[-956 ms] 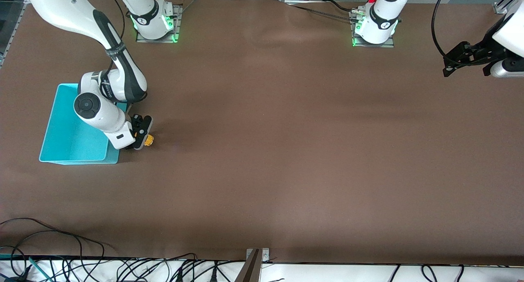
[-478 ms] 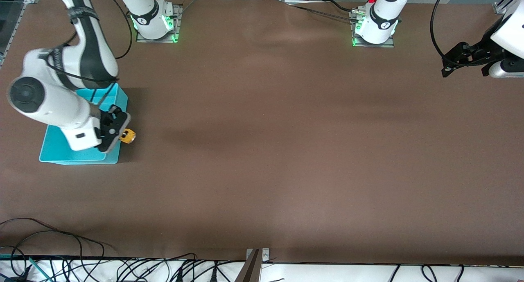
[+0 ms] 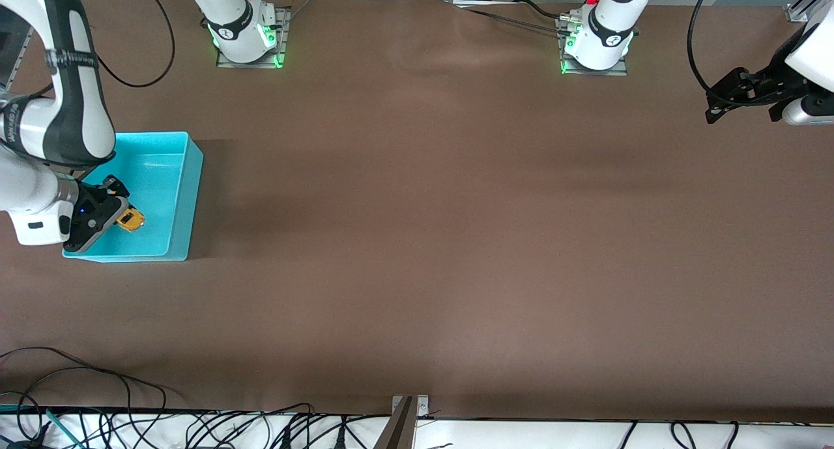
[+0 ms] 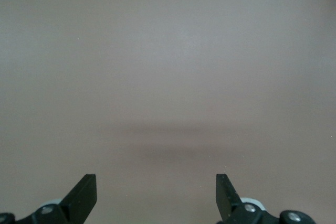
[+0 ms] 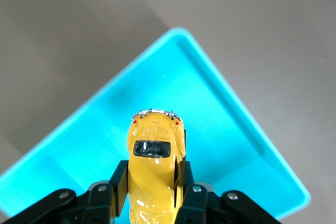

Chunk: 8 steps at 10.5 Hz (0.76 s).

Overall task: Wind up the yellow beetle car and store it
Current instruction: 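Lift the car with the right gripper and lower it into the bin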

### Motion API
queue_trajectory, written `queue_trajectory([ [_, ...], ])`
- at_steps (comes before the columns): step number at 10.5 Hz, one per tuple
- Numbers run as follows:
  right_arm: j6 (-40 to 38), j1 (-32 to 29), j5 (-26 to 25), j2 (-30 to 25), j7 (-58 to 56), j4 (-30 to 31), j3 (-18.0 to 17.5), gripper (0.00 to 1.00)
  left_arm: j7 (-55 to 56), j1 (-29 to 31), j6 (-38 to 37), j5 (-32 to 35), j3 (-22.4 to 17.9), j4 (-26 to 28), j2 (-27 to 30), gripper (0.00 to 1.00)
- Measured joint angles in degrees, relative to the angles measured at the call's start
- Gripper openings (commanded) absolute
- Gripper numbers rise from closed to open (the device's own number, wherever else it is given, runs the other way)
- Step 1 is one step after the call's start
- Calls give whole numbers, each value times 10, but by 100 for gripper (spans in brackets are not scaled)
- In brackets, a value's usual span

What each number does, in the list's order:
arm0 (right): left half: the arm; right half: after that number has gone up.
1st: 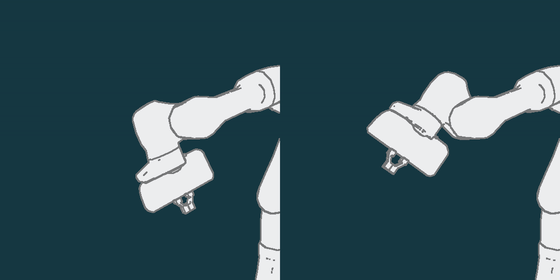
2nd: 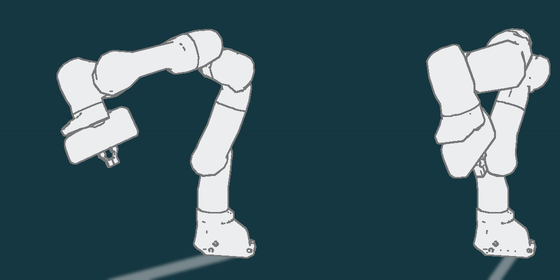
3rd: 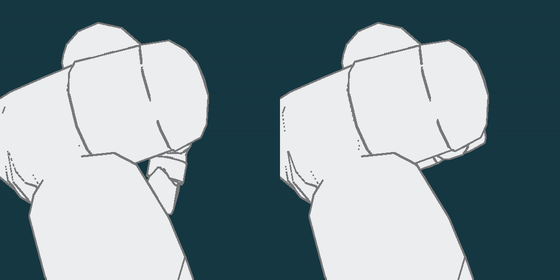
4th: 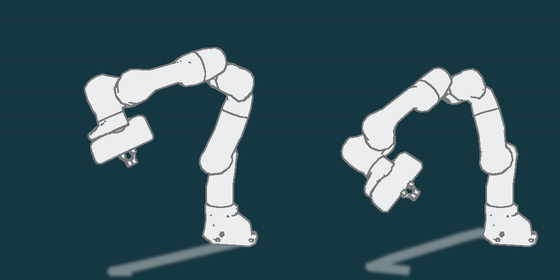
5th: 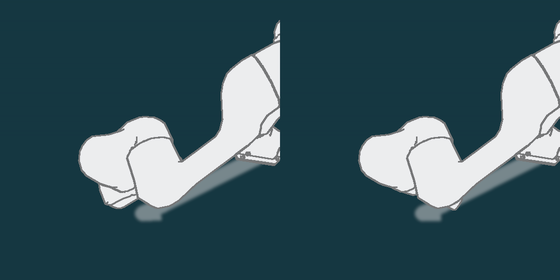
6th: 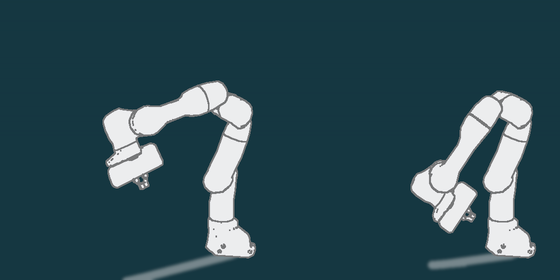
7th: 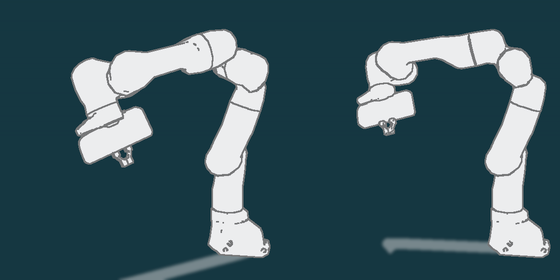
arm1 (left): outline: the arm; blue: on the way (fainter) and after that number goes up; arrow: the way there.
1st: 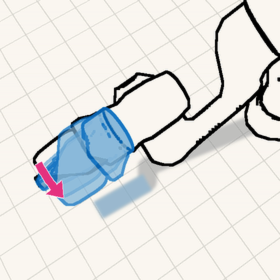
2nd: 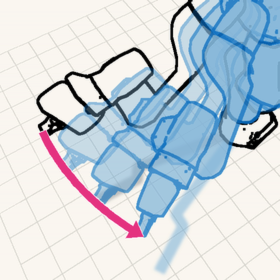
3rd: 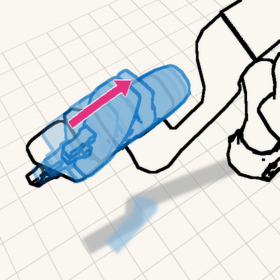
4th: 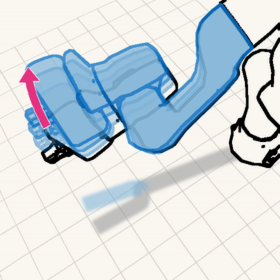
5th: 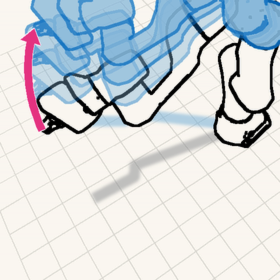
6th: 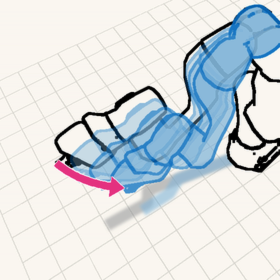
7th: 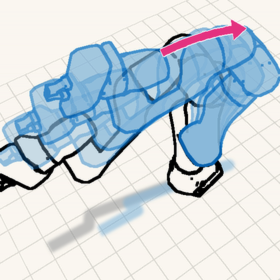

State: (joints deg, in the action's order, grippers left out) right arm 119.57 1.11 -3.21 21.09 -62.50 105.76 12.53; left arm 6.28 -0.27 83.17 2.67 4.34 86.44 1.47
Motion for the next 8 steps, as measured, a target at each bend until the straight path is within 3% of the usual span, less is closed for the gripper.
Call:
queue_trajectory([
  [4, 145, 3, 0, 9, -28, 135, 5, 0, 0, 1, 0, 0, 0, 0, -1, 100],
  [8, 154, -14, 0, 13, -29, 153, 9, 0, 0, 2, -2, 0, 0, 0, -1, 100],
])
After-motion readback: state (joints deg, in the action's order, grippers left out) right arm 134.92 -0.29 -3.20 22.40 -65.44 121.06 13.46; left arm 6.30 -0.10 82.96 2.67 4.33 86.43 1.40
